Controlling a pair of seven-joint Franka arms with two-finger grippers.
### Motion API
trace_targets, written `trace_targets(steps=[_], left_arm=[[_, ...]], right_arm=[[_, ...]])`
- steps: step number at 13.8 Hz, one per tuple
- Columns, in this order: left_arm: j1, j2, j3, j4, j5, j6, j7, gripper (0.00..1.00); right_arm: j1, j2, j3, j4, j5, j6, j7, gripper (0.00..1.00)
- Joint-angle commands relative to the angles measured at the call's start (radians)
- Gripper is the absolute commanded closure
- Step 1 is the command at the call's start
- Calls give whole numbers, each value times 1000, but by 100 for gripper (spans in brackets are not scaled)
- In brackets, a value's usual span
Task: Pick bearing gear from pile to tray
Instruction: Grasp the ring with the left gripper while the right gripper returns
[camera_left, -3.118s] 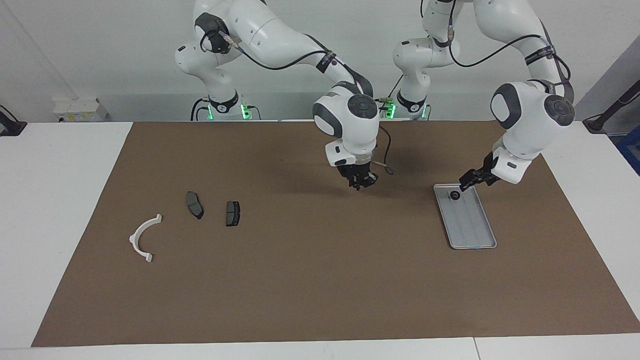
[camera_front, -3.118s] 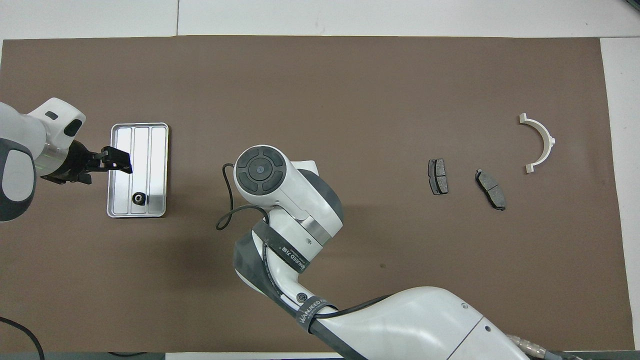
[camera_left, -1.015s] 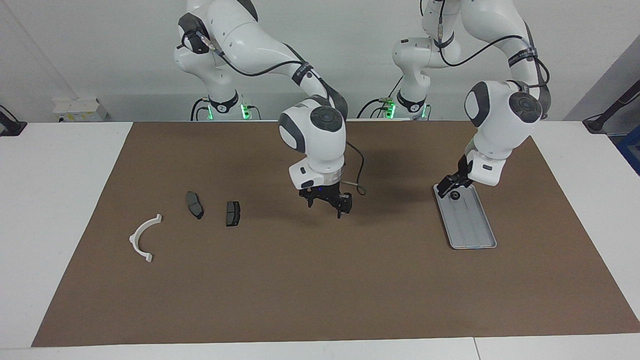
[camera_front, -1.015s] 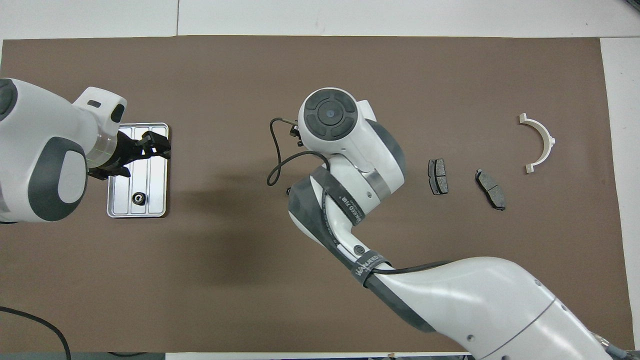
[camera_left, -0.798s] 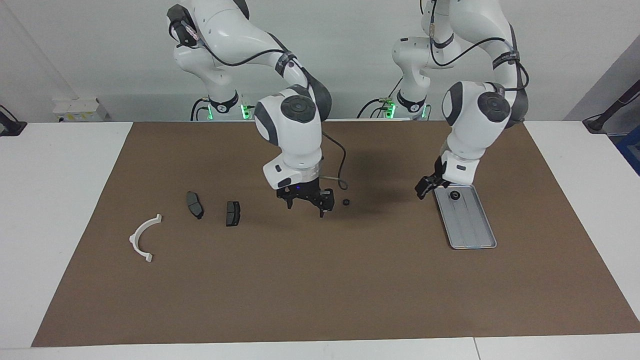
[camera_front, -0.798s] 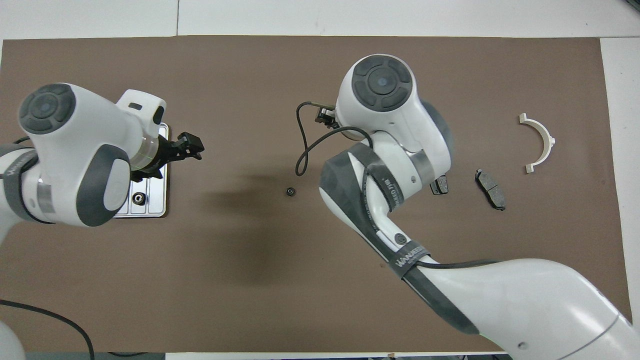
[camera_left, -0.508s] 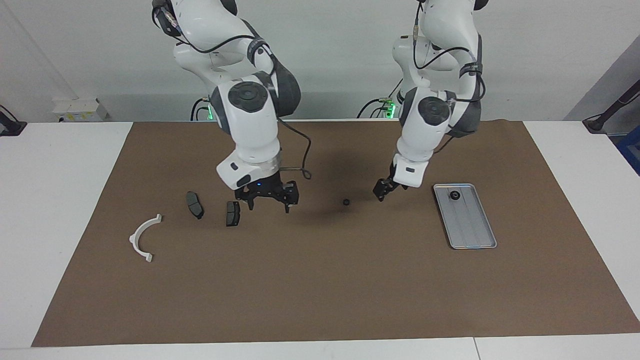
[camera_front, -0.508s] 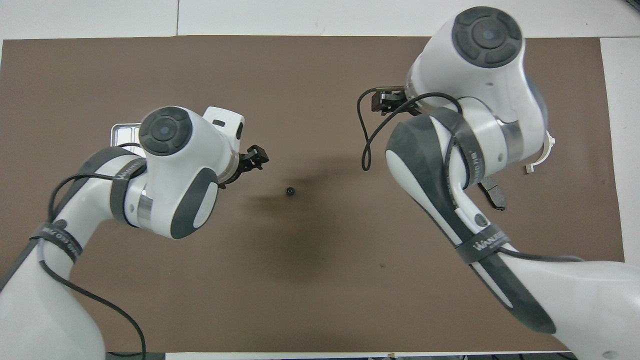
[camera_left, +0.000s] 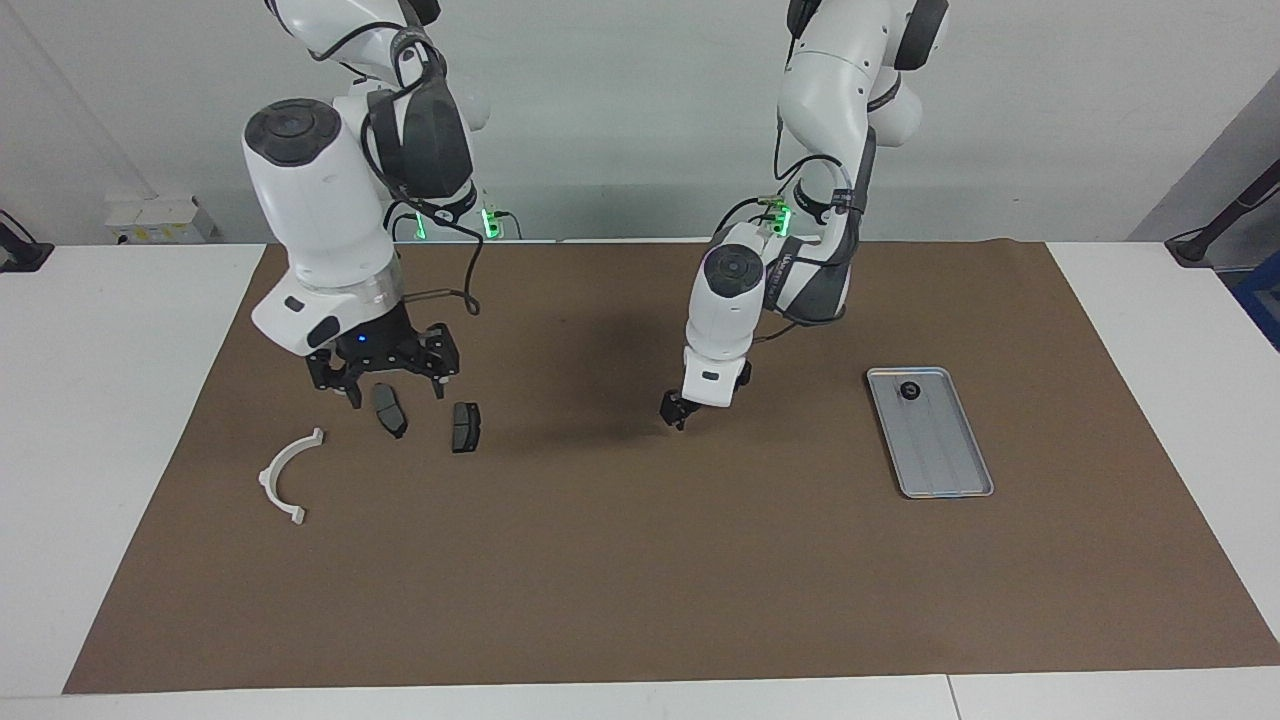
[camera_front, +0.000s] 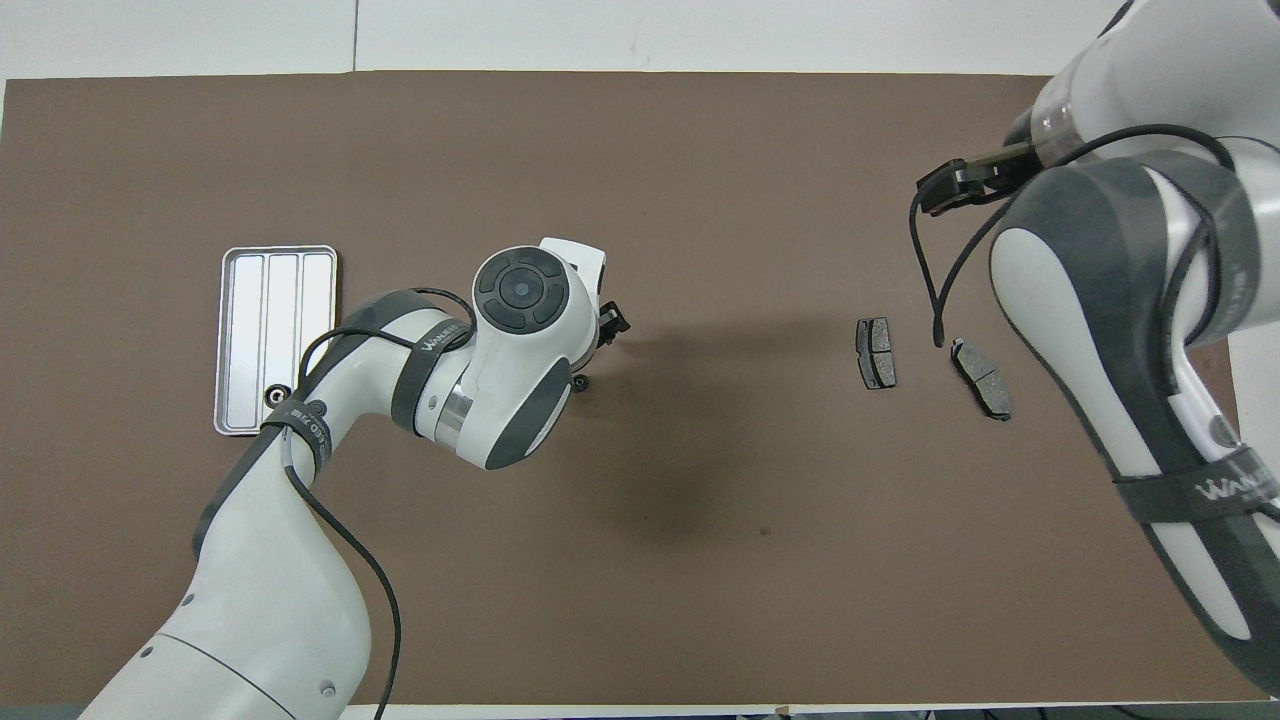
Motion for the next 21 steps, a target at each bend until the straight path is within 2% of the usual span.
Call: trace_targets(steps=[1, 4, 5, 6, 11, 14, 17, 18, 20, 21], left_arm=[[-22, -17, 16, -36, 21, 16, -22, 7], [-31, -24, 16, -62, 21, 27, -22, 23], [-31, -24, 16, -62, 21, 26, -22, 25], [-31, -24, 14, -62, 21, 24, -24, 27], [-33, -26, 13, -64, 20, 26, -47, 51], [-33, -26, 14, -65, 20, 18, -48, 70], [-33, -27, 14, -72, 20, 19, -48, 73], [-33, -27, 14, -76, 20, 18, -48, 79], [-27, -32, 14, -82, 20, 10, -48, 100], [-14, -32, 17, -69, 20, -20, -45, 100]], right_arm=[[-29, -50, 10, -19, 19, -36, -33, 0], [-62, -80, 10, -19, 21, -90, -36, 0], [-75, -99, 10, -19, 21, -111, -42, 0], [-81, -109, 7, -19, 21, -117, -42, 0], [-115, -116, 5, -21, 7, -108, -40, 0], [-115, -139, 4, -21, 8, -119, -42, 0], [-69, -195, -33, -38, 19, -124, -36, 0], [-14, -209, -83, -47, 22, -121, -36, 0], [37, -260, -124, -85, 60, -110, -33, 0], [37, -274, -127, -107, 85, -107, -34, 0]])
